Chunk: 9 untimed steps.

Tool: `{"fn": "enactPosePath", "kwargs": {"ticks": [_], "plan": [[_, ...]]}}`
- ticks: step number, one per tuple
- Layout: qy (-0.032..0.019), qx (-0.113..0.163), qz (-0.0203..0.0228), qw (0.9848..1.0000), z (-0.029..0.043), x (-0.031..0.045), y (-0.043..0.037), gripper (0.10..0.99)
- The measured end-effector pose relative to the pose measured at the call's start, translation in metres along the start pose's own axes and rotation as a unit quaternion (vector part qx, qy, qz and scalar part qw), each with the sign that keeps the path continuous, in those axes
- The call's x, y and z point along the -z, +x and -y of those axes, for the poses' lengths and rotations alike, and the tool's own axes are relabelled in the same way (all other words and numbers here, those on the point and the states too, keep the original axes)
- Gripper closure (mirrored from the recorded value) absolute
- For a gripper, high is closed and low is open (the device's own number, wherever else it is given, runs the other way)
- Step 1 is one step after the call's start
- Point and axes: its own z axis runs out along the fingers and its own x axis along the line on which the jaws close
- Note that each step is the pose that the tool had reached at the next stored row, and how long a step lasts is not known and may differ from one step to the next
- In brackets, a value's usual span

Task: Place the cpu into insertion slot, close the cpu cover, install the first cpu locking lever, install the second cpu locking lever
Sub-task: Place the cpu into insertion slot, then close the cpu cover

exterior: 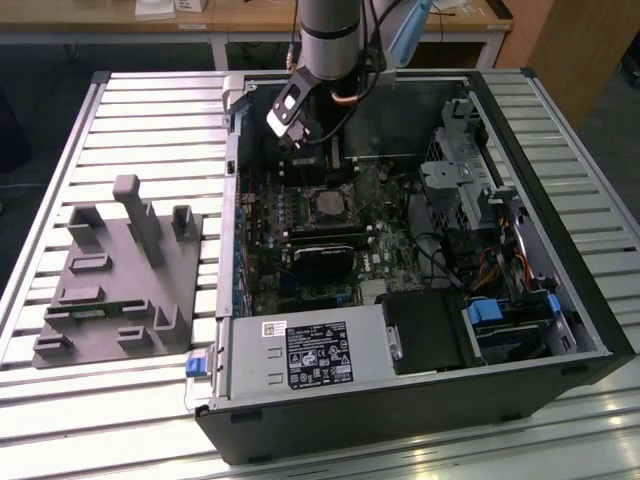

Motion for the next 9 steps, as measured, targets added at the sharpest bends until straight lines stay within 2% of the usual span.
{"fn": "enactPosePath", "kwargs": {"ticks": [9], "plan": [[-0.0005, 0.0, -0.0001, 1.0, 0.0, 0.0003, 0.0, 0.98]]}}
